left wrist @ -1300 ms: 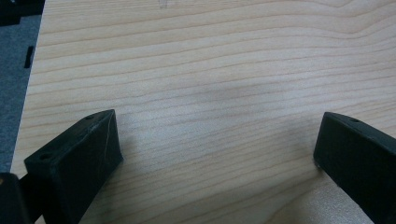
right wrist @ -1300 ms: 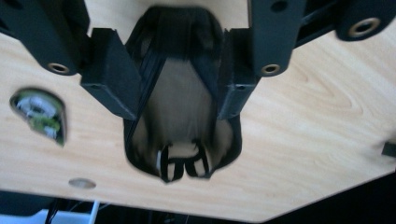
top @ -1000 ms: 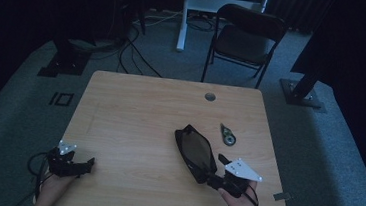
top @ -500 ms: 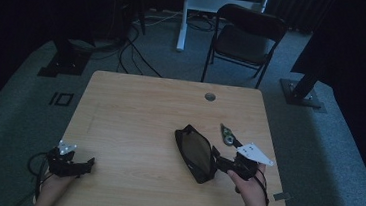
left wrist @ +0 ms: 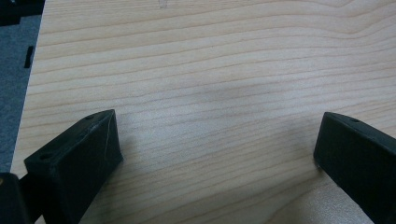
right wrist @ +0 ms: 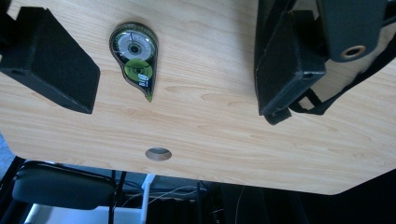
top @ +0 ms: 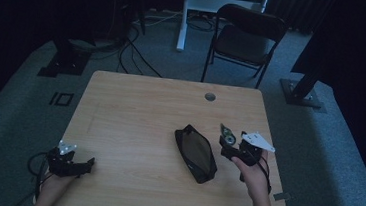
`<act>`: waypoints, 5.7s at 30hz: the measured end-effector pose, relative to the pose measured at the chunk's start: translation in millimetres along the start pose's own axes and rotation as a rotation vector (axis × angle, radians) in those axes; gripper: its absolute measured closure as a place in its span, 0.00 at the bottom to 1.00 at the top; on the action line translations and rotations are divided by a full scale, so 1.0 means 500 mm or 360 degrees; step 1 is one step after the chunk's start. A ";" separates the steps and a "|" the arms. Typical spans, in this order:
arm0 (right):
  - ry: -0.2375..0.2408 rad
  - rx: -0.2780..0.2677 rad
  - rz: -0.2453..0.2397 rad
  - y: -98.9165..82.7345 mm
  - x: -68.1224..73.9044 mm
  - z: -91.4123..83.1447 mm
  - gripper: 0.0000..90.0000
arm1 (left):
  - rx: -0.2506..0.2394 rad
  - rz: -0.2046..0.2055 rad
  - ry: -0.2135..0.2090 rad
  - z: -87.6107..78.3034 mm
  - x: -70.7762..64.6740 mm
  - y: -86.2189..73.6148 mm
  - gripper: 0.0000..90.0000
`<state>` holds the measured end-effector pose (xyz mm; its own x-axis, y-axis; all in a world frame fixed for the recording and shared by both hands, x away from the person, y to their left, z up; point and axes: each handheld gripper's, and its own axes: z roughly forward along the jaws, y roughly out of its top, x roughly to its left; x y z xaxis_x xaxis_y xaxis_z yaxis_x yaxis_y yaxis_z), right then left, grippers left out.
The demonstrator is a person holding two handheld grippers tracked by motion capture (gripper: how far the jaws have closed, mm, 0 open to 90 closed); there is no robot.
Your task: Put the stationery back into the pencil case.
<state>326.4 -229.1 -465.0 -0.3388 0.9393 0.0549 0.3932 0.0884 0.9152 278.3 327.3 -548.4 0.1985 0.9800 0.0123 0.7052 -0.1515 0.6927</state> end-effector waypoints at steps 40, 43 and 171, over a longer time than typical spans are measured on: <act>-0.0136 0.0325 0.0013 -0.043 -0.085 0.191 0.15 | 0.0000 0.0000 0.0000 0.000 0.000 0.000 0.01; -0.0129 0.0359 0.0008 -0.047 -0.085 0.206 0.17 | 0.0000 0.0000 0.0000 0.000 0.000 0.000 0.01; 0.0169 0.0673 -0.0159 0.016 0.199 0.122 0.57 | 0.0000 0.0000 0.0000 0.000 0.000 0.000 0.01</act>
<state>348.1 -114.8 -476.8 -0.4699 0.8820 0.0355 0.6616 0.3253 0.6756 278.3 327.3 -548.4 0.1986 0.9800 0.0125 0.7053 -0.1517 0.6925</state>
